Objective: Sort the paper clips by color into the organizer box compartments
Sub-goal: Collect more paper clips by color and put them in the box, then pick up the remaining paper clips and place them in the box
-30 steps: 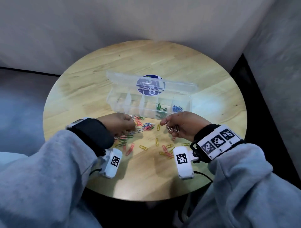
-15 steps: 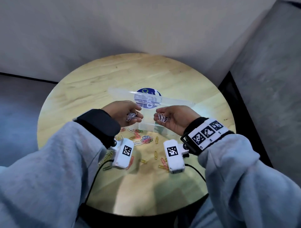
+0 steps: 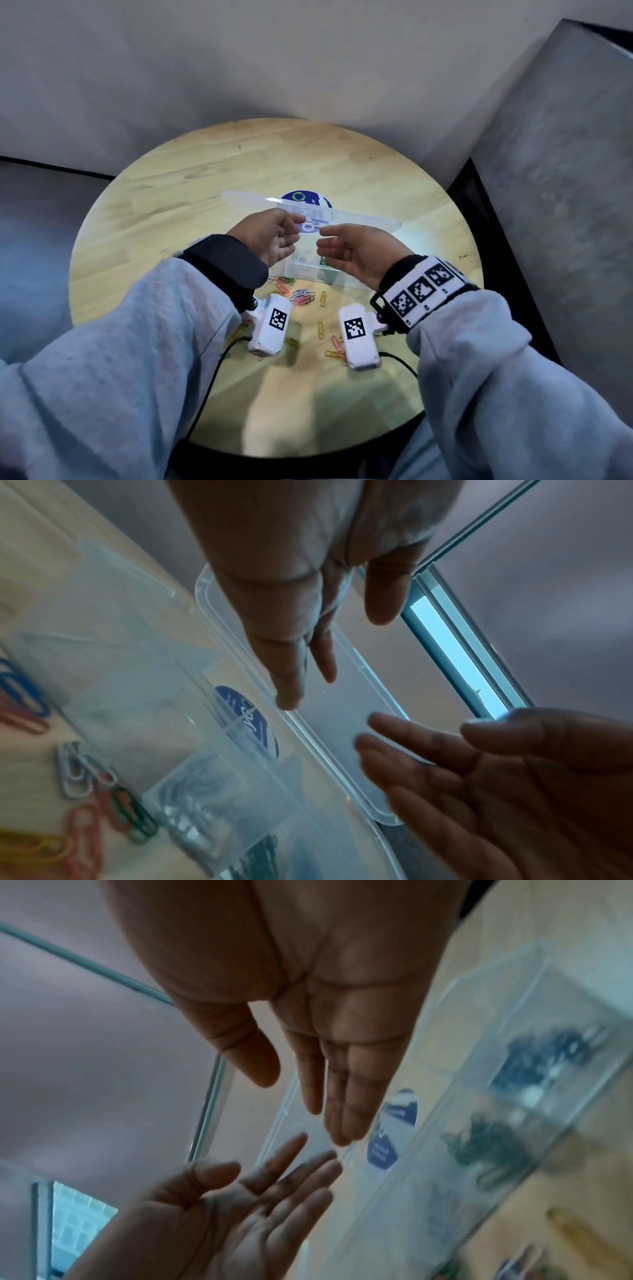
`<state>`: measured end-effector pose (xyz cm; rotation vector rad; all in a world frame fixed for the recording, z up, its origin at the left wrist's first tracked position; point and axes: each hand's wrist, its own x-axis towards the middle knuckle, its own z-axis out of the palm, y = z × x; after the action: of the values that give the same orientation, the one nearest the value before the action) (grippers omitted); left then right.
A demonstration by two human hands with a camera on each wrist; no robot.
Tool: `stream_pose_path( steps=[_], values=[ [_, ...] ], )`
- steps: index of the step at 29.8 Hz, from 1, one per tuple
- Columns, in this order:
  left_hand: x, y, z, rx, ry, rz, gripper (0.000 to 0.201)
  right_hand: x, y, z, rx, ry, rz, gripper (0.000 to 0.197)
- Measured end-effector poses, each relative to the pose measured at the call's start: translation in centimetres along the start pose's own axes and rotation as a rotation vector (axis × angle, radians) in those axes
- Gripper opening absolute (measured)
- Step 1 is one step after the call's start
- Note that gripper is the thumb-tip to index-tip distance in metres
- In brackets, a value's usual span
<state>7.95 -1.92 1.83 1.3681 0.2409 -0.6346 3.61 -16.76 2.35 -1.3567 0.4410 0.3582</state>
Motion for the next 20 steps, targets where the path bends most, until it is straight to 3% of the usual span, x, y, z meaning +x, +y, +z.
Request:
stream_pose_path(
  steps=[4,7,11,13,16,20],
  values=[
    [-1.5,-0.7,-0.2,0.253,-0.01,0.055,0.023,-2.3,0.4,-2.8,-0.266,0.041,-0.041,0.021],
    [-2.9,-2.0,-0.5,0.663,-0.075,0.097,0.016,-3.7,1.6,-4.6,-0.497,0.081,-0.021,0.021],
    [-4.6,-4.1,0.0,1.32,-0.099,0.175,0.026,-5.2,3.6,-5.4,-0.812,0.069,0.027,0.011],
    [-4.9,-5.1,0.6,1.492,-0.119,0.179,0.03,-5.6,4.6,-5.2,-0.956,0.064,0.033,0.008],
    [-4.4,-6.2,1.0,1.695,-0.142,0.136,0.027,-5.7,6.0,-4.7,-1.216,0.039,0.007,0.015],
    [-3.6,-6.4,-0.5,1.826,-0.048,-0.039,0.017,-5.1,7.9,-3.9,-1.498,-0.076,-0.029,0.035]
  ],
)
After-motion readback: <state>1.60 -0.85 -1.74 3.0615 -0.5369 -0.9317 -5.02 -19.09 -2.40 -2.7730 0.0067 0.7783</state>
